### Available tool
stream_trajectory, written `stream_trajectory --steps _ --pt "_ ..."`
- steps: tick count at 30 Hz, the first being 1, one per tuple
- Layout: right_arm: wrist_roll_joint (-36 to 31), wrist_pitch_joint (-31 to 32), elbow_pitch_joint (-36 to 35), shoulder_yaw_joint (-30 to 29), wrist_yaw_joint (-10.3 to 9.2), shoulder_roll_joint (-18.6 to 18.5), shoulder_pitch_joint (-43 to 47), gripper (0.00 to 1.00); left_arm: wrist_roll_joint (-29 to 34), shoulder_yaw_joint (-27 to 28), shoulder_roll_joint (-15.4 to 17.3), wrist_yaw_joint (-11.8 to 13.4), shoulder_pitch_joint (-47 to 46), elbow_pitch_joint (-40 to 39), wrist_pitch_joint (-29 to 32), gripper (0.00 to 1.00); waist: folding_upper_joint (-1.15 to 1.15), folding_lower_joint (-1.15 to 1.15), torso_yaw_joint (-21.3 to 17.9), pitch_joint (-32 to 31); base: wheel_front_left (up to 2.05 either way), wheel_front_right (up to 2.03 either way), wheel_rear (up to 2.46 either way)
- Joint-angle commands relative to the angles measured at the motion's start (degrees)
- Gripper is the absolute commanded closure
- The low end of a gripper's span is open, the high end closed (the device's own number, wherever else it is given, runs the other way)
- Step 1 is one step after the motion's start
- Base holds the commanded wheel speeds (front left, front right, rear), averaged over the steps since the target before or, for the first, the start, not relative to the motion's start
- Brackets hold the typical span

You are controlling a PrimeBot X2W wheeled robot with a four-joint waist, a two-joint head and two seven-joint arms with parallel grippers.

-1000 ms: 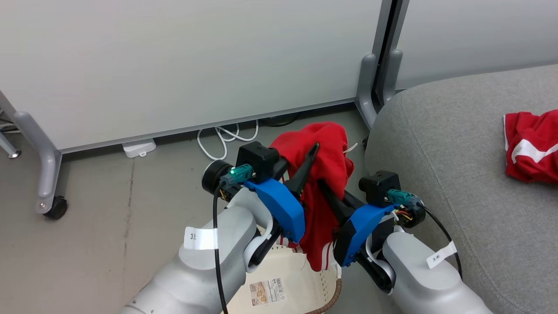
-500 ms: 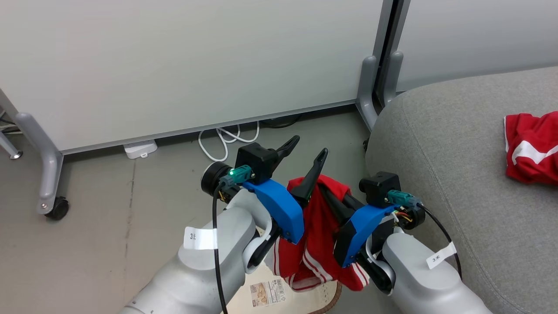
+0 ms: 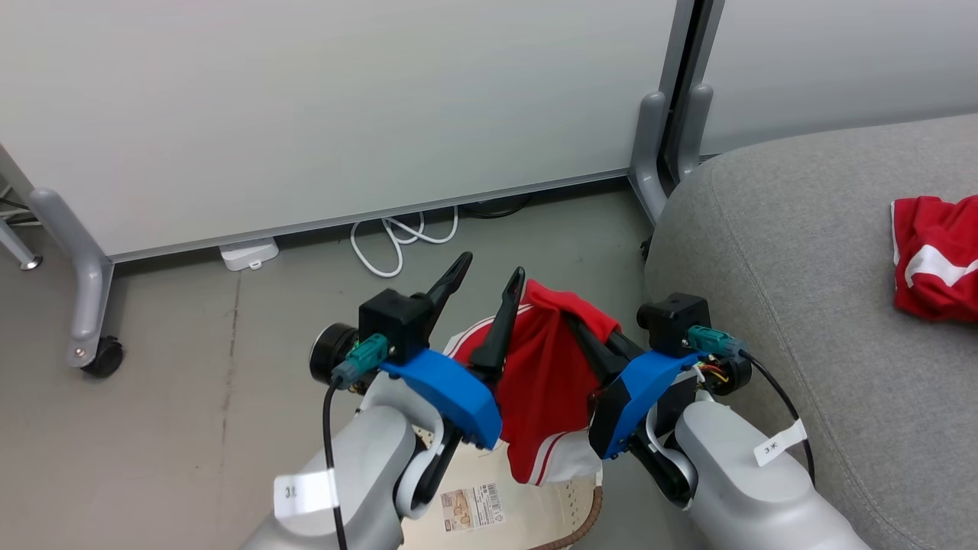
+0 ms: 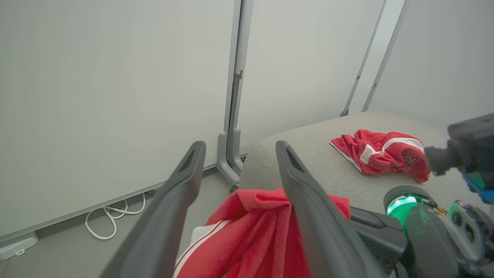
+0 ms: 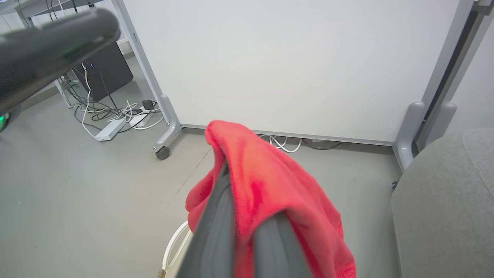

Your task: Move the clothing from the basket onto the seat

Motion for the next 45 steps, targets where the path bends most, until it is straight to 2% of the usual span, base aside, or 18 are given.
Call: stream_trajectory --steps 1,7,14,25,35,45 --pt "-0.55 -0.32 -0.5 -0.48 0.01 0.02 0.0 1.0 1.95 1.38 0.75 -0.01 2.59 -1.75 -0.18 0.0 0.0 0.0 0.21 0.17 0.0 0.0 0.0" --pt "-1.3 -0.33 -1.26 -1.3 0.01 -0.06 1.02 1.0 8.24 6.59 2.26 -2.46 9.32 -7.5 -0.18 0.0 0.0 0.0 0.58 0.25 0.0 0.0 0.0" --pt "-1.76 -0.33 -1.66 -1.74 0.01 -0.05 1.96 1.0 12.14 12.59 3.11 -5.25 16.62 -10.69 -0.19 0.0 0.0 0.0 0.82 -0.07 0.0 0.0 0.0" --pt "-1.91 -0.34 -1.76 -2.22 0.01 -0.41 2.73 1.0 15.79 21.21 2.15 -5.95 22.97 -11.81 -0.19 0.0 0.0 0.0 1.14 -0.65 0.0 0.0 0.0" --pt "-1.86 -0.34 -2.03 -2.51 0.01 -0.54 2.86 1.0 17.77 24.03 1.05 -6.32 23.7 -12.27 -0.19 0.0 0.0 0.0 0.67 -0.29 0.0 0.0 0.0" --pt "-2.31 -0.34 -2.53 -3.36 0.01 -1.05 2.88 1.0 17.63 23.65 0.98 -6.33 22.9 -12.39 -0.19 0.0 0.0 0.0 -2.71 -0.23 0.0 0.0 0.0"
